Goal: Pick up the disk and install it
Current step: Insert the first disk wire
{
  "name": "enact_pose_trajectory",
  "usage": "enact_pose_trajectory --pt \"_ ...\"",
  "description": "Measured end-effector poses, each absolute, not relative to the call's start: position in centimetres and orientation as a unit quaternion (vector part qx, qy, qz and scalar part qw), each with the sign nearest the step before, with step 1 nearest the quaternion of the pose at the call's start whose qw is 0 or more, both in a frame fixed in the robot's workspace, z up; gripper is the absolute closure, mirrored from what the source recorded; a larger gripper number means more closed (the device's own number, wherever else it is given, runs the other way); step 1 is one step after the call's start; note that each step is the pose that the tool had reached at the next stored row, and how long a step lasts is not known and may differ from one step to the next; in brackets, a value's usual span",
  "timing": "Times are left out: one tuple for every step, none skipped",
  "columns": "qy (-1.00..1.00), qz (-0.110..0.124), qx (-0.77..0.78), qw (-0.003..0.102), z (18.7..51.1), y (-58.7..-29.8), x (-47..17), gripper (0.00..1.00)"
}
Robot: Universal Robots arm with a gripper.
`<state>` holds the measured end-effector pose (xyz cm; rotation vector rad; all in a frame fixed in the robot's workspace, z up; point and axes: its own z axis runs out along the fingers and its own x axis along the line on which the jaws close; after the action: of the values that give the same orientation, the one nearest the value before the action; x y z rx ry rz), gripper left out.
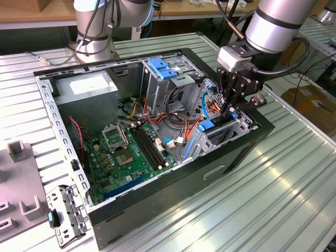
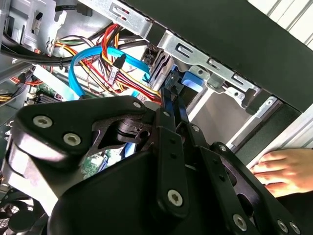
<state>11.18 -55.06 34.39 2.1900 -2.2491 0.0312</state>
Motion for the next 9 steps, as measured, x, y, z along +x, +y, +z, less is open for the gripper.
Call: enact_pose_trajectory --pt "-0.716 0.010 0.698 0.001 34.3 -55.1 11.2 0.83" --pt "-0.716 0.010 0.698 0.001 34.2 -55.1 11.2 0.83" --pt "-0.716 0.010 0.698 0.001 34.0 -55.1 11.2 0.83" --pt "-0.716 0.010 0.698 0.001 34.0 -55.1 11.2 0.83" --pt "-0.716 0.010 0.698 0.001 34.0 -55.1 11.2 0.83" --pt "-0.716 0.010 0.698 0.001 34.0 -55.1 11.2 0.83" --pt "-0.716 0.010 0.698 0.001 34.0 -55.1 11.2 0.83" --pt "-0.716 0.010 0.698 0.001 34.0 -55.1 11.2 0.83" --pt "-0.716 0.010 0.698 0.001 35.4 -55.0 11.2 0.75"
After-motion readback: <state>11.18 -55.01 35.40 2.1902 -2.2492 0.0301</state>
